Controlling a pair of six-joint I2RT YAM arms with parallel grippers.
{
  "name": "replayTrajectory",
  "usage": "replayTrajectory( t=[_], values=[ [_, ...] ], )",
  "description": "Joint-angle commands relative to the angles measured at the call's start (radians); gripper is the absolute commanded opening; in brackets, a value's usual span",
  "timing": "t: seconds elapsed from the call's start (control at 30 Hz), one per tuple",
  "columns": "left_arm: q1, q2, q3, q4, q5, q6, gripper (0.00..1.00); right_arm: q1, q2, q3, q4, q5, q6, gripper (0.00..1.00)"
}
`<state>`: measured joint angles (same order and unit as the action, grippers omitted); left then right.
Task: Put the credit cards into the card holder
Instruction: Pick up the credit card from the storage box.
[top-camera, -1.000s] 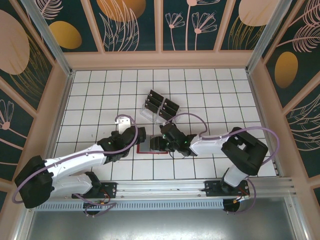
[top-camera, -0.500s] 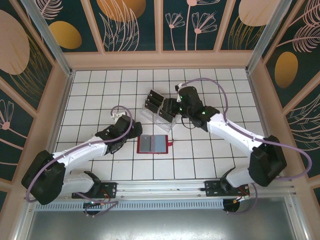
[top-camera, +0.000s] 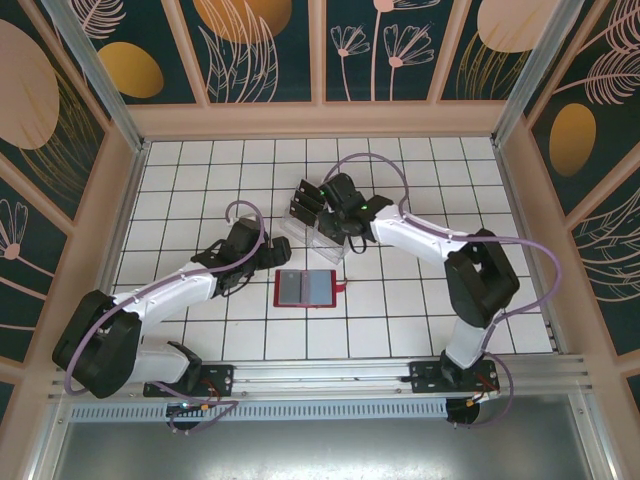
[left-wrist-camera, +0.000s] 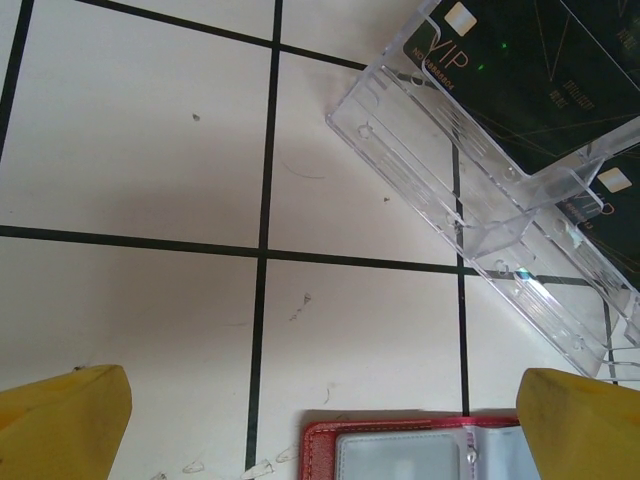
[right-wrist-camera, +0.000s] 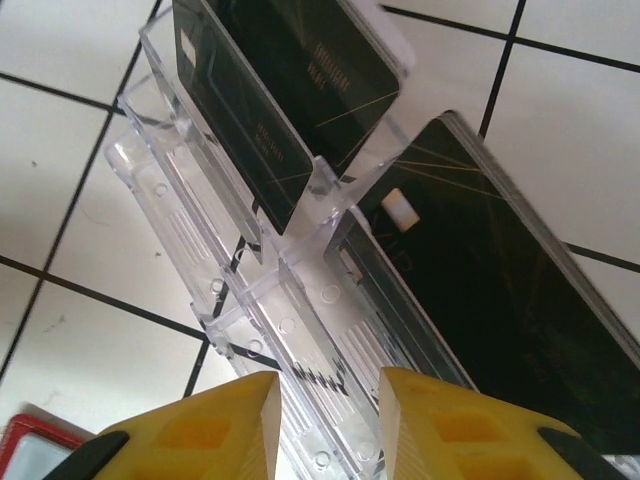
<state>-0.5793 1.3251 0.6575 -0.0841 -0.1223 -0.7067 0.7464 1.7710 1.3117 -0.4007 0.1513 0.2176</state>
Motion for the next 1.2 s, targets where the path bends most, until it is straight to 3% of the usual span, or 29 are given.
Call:
replayTrajectory(
  t=[0.0,0.37,1.0,1.17],
  values=[
    [0.007,0.011,0.002,0.026,0.022,0.013,0.99,0.02,0.042,0.05,-0.055,0.098,-0.046,0.32],
    [0.009,0.021,-0.016,0.049,0.033,0.007,0.98,0.041,0.124,0.083,-0.098,0.202,-0.092,0.31],
    [0.01,0.028,-0.015,0.053,0.047,0.003,0.98,0.033,0.106,0.107,-0.093,0.104,-0.156,0.01],
    [0.009,0.029,-0.011,0.047,0.048,0.001,0.99,0.039,0.077,0.127,-0.094,0.106,-0.155,0.0]
  ],
)
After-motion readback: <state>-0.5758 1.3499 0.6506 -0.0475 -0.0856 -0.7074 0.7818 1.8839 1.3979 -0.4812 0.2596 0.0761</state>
